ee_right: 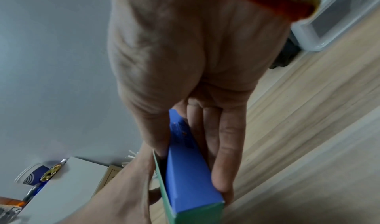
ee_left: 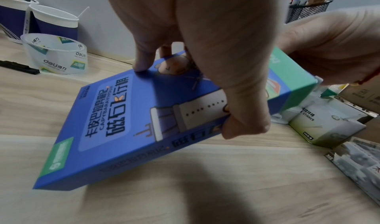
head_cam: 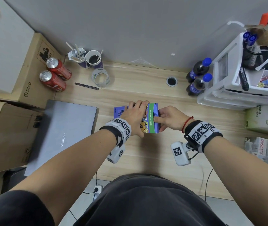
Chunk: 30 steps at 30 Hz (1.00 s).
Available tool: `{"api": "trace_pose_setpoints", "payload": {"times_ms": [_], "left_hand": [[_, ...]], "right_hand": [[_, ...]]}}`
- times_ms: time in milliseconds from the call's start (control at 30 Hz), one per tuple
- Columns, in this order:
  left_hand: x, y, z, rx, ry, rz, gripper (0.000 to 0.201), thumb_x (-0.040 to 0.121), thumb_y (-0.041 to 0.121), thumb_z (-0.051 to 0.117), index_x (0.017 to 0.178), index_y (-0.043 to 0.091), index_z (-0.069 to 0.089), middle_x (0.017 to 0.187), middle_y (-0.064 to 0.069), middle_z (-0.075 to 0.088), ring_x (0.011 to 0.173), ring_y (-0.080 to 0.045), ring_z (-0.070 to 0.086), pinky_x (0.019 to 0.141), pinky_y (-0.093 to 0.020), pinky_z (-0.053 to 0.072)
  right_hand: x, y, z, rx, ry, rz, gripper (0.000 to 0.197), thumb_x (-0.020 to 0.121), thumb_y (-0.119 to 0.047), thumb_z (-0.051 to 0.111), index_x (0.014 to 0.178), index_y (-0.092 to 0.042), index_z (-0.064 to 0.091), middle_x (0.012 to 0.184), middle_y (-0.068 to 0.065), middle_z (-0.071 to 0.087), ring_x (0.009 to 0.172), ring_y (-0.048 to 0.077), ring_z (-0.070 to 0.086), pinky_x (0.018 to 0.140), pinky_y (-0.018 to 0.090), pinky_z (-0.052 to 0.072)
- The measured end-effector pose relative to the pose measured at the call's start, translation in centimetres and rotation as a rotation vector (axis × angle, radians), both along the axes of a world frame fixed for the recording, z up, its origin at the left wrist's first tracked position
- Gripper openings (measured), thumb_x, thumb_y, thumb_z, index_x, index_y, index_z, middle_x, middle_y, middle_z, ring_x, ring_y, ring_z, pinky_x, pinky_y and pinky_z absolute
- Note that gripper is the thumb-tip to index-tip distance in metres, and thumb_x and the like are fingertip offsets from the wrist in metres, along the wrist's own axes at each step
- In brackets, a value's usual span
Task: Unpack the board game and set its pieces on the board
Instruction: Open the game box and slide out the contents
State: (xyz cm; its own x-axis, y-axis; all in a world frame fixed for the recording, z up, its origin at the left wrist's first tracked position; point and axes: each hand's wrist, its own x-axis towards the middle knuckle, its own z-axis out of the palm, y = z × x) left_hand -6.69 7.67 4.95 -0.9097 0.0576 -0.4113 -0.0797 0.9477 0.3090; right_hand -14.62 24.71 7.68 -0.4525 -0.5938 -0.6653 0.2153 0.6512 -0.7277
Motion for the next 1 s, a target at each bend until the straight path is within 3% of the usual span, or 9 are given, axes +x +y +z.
{"api": "trace_pose_setpoints", "payload": {"times_ms": [200,367,500,567,633,767,833,900,1000], "left_hand": [[0.2,-1.0,-0.7,0.065,0.004,0.008,0.124,0.031,0.055,0.074,0.137,0.017,0.022,0.125,0.003,0.037,0.109,-0.022,0.038,0.097,-0.039,0.044],[0.3,-1.0,-0.7,0.126,0.003,0.058,0.124,0.034,0.048,0.080,0.139,0.016,0.022,0.126,0.002,0.037,0.111,-0.022,0.037,0.097,-0.037,0.043],[0.9,-1.4,-0.9,0.178,0.019,0.161,0.125,0.038,0.044,0.082,0.142,0.011,0.023,0.127,0.001,0.036,0.111,-0.022,0.035,0.098,-0.037,0.041],[1.1,-1.6,-1.0,0.158,0.022,0.164,0.125,0.039,0.046,0.083,0.143,0.011,0.022,0.127,0.001,0.037,0.112,-0.022,0.036,0.099,-0.037,0.041],[1.2,-1.8,-1.0,0.134,0.020,0.176,0.125,0.040,0.047,0.081,0.144,0.012,0.021,0.128,0.002,0.037,0.114,-0.023,0.036,0.098,-0.038,0.042],[0.7,-1.8,-0.3,0.088,0.019,0.221,0.126,0.040,0.046,0.082,0.144,0.016,0.019,0.129,0.003,0.037,0.115,-0.025,0.036,0.085,-0.042,0.049],[0.5,-1.6,0.0,0.026,0.004,0.206,0.126,0.040,0.047,0.084,0.144,0.018,0.018,0.128,0.003,0.037,0.115,-0.024,0.037,0.076,-0.041,0.050],[0.5,-1.5,0.1,-0.026,-0.006,0.184,0.126,0.041,0.048,0.085,0.143,0.018,0.019,0.127,0.002,0.038,0.114,-0.025,0.038,0.078,-0.042,0.049],[0.6,-1.6,0.1,-0.039,-0.008,0.198,0.124,0.041,0.050,0.083,0.143,0.017,0.019,0.126,0.000,0.040,0.112,-0.027,0.040,0.085,-0.045,0.047]], "right_hand": [[0.0,0.3,0.3,-0.066,-0.041,-0.032,0.012,0.095,-0.005,0.053,0.097,-0.006,0.065,0.085,0.013,0.071,0.069,0.015,0.071,0.061,0.028,0.057],[-0.6,-0.2,0.8,-0.015,0.054,-0.036,0.021,0.088,0.003,0.048,0.096,-0.011,0.062,0.078,0.006,0.069,0.062,0.010,0.068,0.053,0.024,0.053],[-1.9,0.9,0.1,0.045,0.198,-0.203,0.035,0.080,-0.011,0.070,0.109,-0.015,0.051,0.090,0.008,0.063,0.067,0.019,0.063,0.055,0.033,0.054],[-2.2,1.5,-0.1,0.164,0.517,-0.069,0.046,0.072,-0.023,0.080,0.102,-0.018,0.045,0.079,0.001,0.056,0.065,0.017,0.056,0.056,0.029,0.043],[-1.8,0.9,0.0,0.224,0.743,0.081,0.031,0.073,-0.012,0.071,0.091,-0.020,0.048,0.070,-0.003,0.056,0.070,0.023,0.058,0.060,0.029,0.039],[-0.3,-1.3,0.7,0.202,0.773,0.267,0.011,0.076,-0.015,0.060,0.082,-0.021,0.067,0.073,-0.004,0.068,0.077,0.023,0.064,0.074,0.031,0.051],[0.2,-1.6,1.1,0.114,0.840,0.173,0.015,0.079,-0.017,0.060,0.090,-0.020,0.070,0.073,-0.005,0.067,0.071,0.017,0.061,0.072,0.026,0.047],[0.5,-1.7,1.8,-0.018,0.923,0.003,0.017,0.078,-0.015,0.059,0.092,-0.020,0.067,0.069,-0.008,0.060,0.061,0.009,0.053,0.065,0.015,0.039],[0.8,-2.2,2.5,-0.038,0.724,0.014,0.018,0.080,-0.015,0.060,0.094,-0.023,0.068,0.071,-0.012,0.064,0.061,0.001,0.058,0.067,0.001,0.038]]}}
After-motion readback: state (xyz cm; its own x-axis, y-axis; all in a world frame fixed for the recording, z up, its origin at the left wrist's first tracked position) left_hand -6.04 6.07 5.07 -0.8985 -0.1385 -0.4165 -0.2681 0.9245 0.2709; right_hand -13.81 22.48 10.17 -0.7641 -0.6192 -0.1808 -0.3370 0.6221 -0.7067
